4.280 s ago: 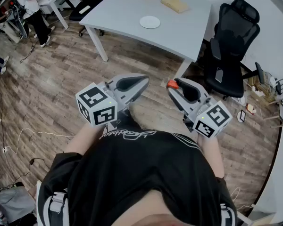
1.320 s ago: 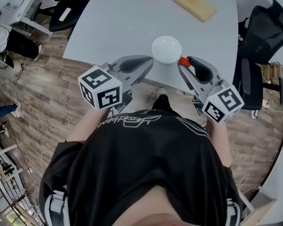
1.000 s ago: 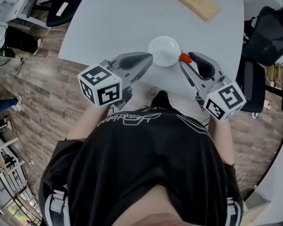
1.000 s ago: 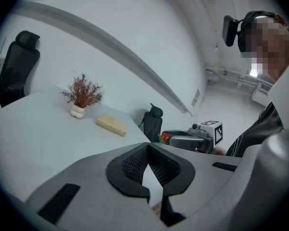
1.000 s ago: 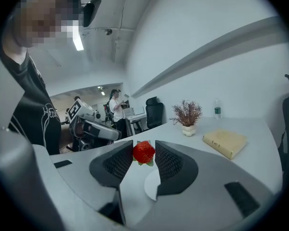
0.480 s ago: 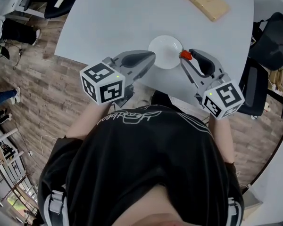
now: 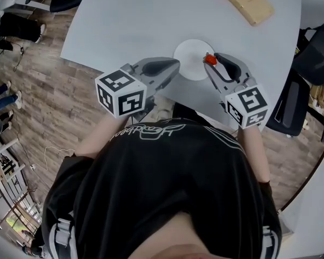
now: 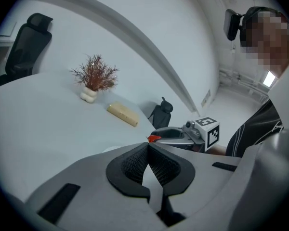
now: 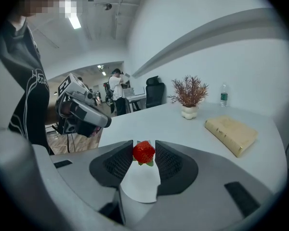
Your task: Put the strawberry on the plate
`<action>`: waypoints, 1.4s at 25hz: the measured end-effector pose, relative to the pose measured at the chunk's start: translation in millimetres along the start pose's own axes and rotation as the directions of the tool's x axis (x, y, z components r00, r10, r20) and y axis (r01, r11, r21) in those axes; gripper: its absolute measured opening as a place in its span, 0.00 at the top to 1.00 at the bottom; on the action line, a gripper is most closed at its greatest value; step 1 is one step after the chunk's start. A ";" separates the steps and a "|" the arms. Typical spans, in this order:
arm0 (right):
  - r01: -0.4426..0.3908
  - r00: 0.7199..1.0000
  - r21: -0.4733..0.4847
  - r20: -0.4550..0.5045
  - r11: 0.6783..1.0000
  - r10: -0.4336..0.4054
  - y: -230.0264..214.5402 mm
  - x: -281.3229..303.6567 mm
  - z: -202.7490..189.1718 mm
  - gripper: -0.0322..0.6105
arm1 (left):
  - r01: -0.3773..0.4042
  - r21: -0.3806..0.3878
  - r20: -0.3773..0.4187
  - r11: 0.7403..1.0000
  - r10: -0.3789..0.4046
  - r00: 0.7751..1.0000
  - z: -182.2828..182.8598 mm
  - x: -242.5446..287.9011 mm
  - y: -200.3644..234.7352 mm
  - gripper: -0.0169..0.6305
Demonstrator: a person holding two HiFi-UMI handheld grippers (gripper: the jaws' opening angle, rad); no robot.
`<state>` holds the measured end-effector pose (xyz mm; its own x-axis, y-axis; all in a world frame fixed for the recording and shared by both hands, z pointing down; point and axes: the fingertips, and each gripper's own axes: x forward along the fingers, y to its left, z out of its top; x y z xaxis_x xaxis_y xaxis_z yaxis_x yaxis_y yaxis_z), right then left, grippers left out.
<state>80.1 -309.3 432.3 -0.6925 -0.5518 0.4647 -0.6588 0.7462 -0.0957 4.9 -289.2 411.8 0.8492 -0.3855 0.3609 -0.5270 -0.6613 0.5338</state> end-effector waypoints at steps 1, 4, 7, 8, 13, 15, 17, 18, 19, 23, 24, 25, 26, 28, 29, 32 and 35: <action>-0.001 1.000 -0.009 -0.015 1.000 0.001 -1.2 5.1 -3.3 0.74 | -0.002 -0.007 -0.001 1.000 0.002 1.000 -1.2 0.1 2.3 0.96; 0.004 0.998 -0.038 -0.064 0.999 -0.007 -7.6 20.2 -15.9 0.74 | -0.007 -0.026 -0.003 1.000 0.007 1.000 -4.0 0.6 8.5 0.96; 0.005 0.993 -0.052 -0.117 0.999 -0.011 -14.0 34.5 -31.7 0.74 | -0.017 -0.039 -0.006 0.999 0.017 1.000 -6.9 1.2 15.4 0.96; 0.005 0.991 -0.058 -0.133 0.998 -0.012 -15.6 39.1 -37.3 0.74 | -0.021 -0.042 -0.008 0.999 0.021 1.000 -8.3 1.5 17.9 0.96; -0.008 0.979 -0.067 -0.205 0.998 -0.006 -20.1 57.8 -64.9 0.74 | -0.032 -0.061 -0.015 0.998 0.032 0.999 -13.9 4.1 26.7 0.96; -0.014 0.973 -0.072 -0.230 0.997 -0.003 -20.5 63.2 -72.6 0.74 | -0.035 -0.071 -0.015 0.997 0.034 0.999 -15.3 3.9 29.3 0.96; -0.020 0.969 -0.080 -0.248 0.997 -0.001 -20.4 67.9 -77.7 0.74 | -0.039 -0.081 -0.015 0.996 0.038 0.999 -16.9 3.3 31.9 0.96; -0.022 0.967 -0.083 -0.256 0.996 0.000 -20.5 70.0 -80.1 0.74 | -0.041 -0.084 -0.016 0.996 0.040 0.999 -17.8 3.0 33.1 0.96; -0.024 0.965 -0.086 -0.264 0.996 0.000 -20.7 71.8 -82.8 0.74 | -0.043 -0.087 -0.016 0.995 0.042 0.999 -18.6 2.7 34.3 0.96; -0.035 0.959 -0.095 -0.283 0.995 0.006 -19.2 77.2 -89.7 0.74 | -0.052 -0.097 -0.015 0.994 0.051 0.999 -20.6 1.8 39.4 0.96; -0.038 0.958 -0.097 -0.286 0.995 0.009 -18.0 78.1 -90.4 0.74 | -0.054 -0.099 -0.014 0.994 0.053 0.999 -20.8 1.6 40.5 0.96; -0.042 0.957 -0.101 -0.289 0.994 0.011 -16.7 78.7 -91.2 0.74 | -0.055 -0.100 -0.014 0.993 0.054 0.998 -20.9 1.5 41.2 0.96; -0.044 0.956 -0.105 -0.292 0.993 0.012 -15.6 79.2 -92.2 0.74 | -0.056 -0.101 -0.014 0.993 0.055 0.998 -21.2 1.2 41.6 0.96; -0.047 0.954 -0.114 -0.300 0.992 0.011 -13.8 80.2 -94.7 0.74 | -0.056 -0.103 -0.014 0.993 0.055 0.998 -21.9 0.8 41.9 0.96; -0.048 0.953 -0.118 -0.304 0.992 0.010 -13.2 80.7 -95.8 0.74 | -0.056 -0.104 -0.014 0.993 0.055 0.998 -22.2 0.7 41.9 0.96; -0.052 0.948 -0.141 -0.318 0.989 0.005 -11.0 82.3 -98.7 0.74 | -0.054 -0.106 -0.013 0.993 0.052 0.999 -22.2 0.3 41.6 0.96; -0.056 0.946 -0.153 -0.325 0.987 0.004 -8.9 83.7 -100.1 0.74 | -0.054 -0.106 -0.014 0.993 0.053 0.998 -22.1 -0.7 41.4 0.96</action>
<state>57.4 -324.8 560.1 -0.5620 -0.3983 0.7249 -0.5660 0.8243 0.0141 -18.3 -302.1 450.6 0.8195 -0.4112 0.3993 -0.5729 -0.5671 0.5917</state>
